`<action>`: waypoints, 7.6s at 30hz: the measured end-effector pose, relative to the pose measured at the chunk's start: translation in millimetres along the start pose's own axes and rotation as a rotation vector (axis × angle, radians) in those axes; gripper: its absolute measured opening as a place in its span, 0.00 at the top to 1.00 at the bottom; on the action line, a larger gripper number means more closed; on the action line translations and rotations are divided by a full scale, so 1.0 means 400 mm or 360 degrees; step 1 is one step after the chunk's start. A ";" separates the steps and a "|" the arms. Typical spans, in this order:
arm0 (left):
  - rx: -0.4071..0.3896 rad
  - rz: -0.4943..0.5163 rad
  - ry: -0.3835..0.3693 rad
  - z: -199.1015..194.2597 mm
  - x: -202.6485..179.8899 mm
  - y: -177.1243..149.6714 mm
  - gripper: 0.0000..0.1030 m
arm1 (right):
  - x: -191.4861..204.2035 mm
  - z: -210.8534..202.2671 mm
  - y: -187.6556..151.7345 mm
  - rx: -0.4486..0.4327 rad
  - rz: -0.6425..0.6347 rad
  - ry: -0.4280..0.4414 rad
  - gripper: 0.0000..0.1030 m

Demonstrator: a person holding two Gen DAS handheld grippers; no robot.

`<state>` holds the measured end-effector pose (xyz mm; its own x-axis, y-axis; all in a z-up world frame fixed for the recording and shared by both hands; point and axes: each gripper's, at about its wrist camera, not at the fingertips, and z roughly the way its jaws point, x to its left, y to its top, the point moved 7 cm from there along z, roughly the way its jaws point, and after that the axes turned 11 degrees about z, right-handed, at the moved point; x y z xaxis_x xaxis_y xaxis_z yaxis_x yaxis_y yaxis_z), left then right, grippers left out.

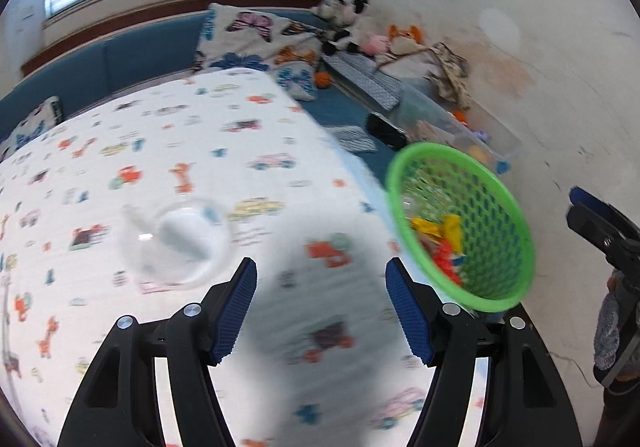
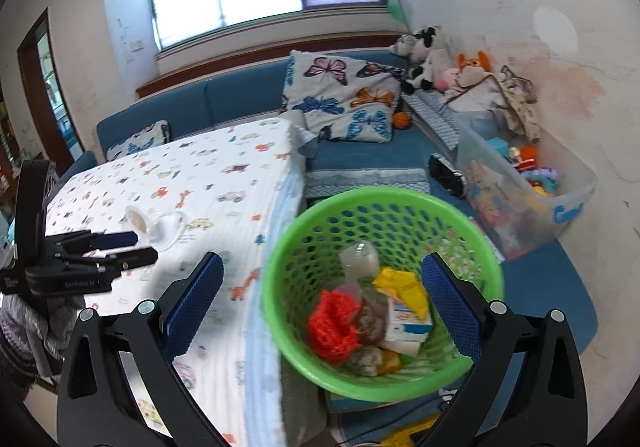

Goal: Collect trash
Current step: 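Move both grippers back to the bed toward the clear dome lid, then grasp the clear dome lid rim with the right gripper while the left grasps the clear tray, then carry the clear lid and clear tray over the green basket with both grippers, then open the right gripper to drop the lid while the left drops the tray into the basket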

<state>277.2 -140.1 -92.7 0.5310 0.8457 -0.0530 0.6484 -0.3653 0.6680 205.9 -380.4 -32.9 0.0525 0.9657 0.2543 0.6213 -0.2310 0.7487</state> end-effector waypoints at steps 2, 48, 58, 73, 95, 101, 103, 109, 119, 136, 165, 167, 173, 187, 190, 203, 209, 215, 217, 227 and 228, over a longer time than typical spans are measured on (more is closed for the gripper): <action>-0.0008 -0.0027 0.0049 -0.010 0.049 -0.010 0.37 | 0.020 0.008 -0.002 0.0009 -0.0009 0.0018 0.04; -0.0005 0.0234 -0.0033 0.085 0.265 -0.052 0.39 | 0.278 0.218 -0.091 0.0308 -0.0137 0.0214 0.04; -0.0081 0.0103 0.0046 -0.012 0.328 -0.063 0.39 | 0.353 0.292 -0.113 0.0377 -0.0207 0.0252 0.04; -0.0139 -0.0086 0.0175 -0.135 0.444 -0.131 0.39 | 0.562 0.462 -0.151 0.0491 -0.0446 0.0305 0.05; -0.0127 -0.0132 0.0165 -0.138 0.457 -0.166 0.39 | 0.610 0.569 -0.182 0.0558 -0.0517 0.0194 0.10; -0.0126 -0.0128 0.0167 -0.137 0.457 -0.169 0.39 | 0.605 0.557 -0.177 0.0541 -0.0499 0.0197 0.11; -0.0124 -0.0130 0.0164 -0.137 0.455 -0.168 0.39 | 0.604 0.549 -0.174 0.0533 -0.0495 0.0204 0.11; -0.0133 -0.0112 0.0160 -0.140 0.435 -0.162 0.39 | 0.590 0.513 -0.163 0.0504 -0.0481 0.0218 0.11; -0.0145 -0.0057 0.0129 -0.141 0.363 -0.132 0.39 | 0.500 0.426 -0.144 0.0445 -0.0410 0.0192 0.11; -0.0179 0.0107 0.0006 -0.119 0.145 -0.057 0.39 | 0.215 0.244 -0.099 0.0306 -0.0192 0.0019 0.11; -0.0170 0.0336 -0.0215 -0.011 -0.178 0.088 0.39 | -0.195 0.129 -0.054 0.0208 0.0134 -0.0294 0.10; -0.0165 0.0344 -0.0227 0.000 -0.194 0.094 0.39 | -0.201 0.127 -0.055 0.0205 0.0141 -0.0292 0.09; -0.0153 0.0369 -0.0252 0.025 -0.237 0.112 0.39 | -0.221 0.112 -0.056 0.0188 0.0163 -0.0296 0.09; -0.0058 0.0447 -0.0343 0.110 -0.363 0.122 0.39 | -0.253 0.045 -0.061 0.0137 0.0197 -0.0289 0.08; -0.0032 0.0462 -0.0358 0.129 -0.389 0.120 0.39 | -0.261 0.033 -0.064 0.0132 0.0195 -0.0300 0.08; 0.0062 0.0490 -0.0376 0.191 -0.449 0.107 0.39 | -0.283 0.010 -0.095 0.0138 0.0222 -0.0310 0.08; 0.0061 0.0475 -0.0379 0.194 -0.453 0.105 0.31 | -0.286 0.004 -0.103 0.0137 0.0224 -0.0311 0.08; 0.0053 0.0468 -0.0379 0.196 -0.456 0.109 0.26 | -0.287 0.002 -0.111 0.0147 0.0228 -0.0309 0.08; 0.0045 0.0456 -0.0375 0.191 -0.448 0.107 0.25 | -0.282 -0.001 -0.115 0.0147 0.0231 -0.0302 0.08; -0.0050 0.0370 -0.0303 0.122 -0.365 0.091 0.12 | -0.222 0.002 -0.139 0.0160 0.0227 -0.0229 0.08; -0.0067 0.0360 -0.0282 0.111 -0.354 0.089 0.11 | -0.213 0.003 -0.141 0.0162 0.0227 -0.0221 0.08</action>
<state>249.4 -290.0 -94.1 0.7489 0.6621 -0.0256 0.4814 -0.5170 0.7078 167.1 -449.6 -97.7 0.2483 0.9328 0.2613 0.6753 -0.3600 0.6437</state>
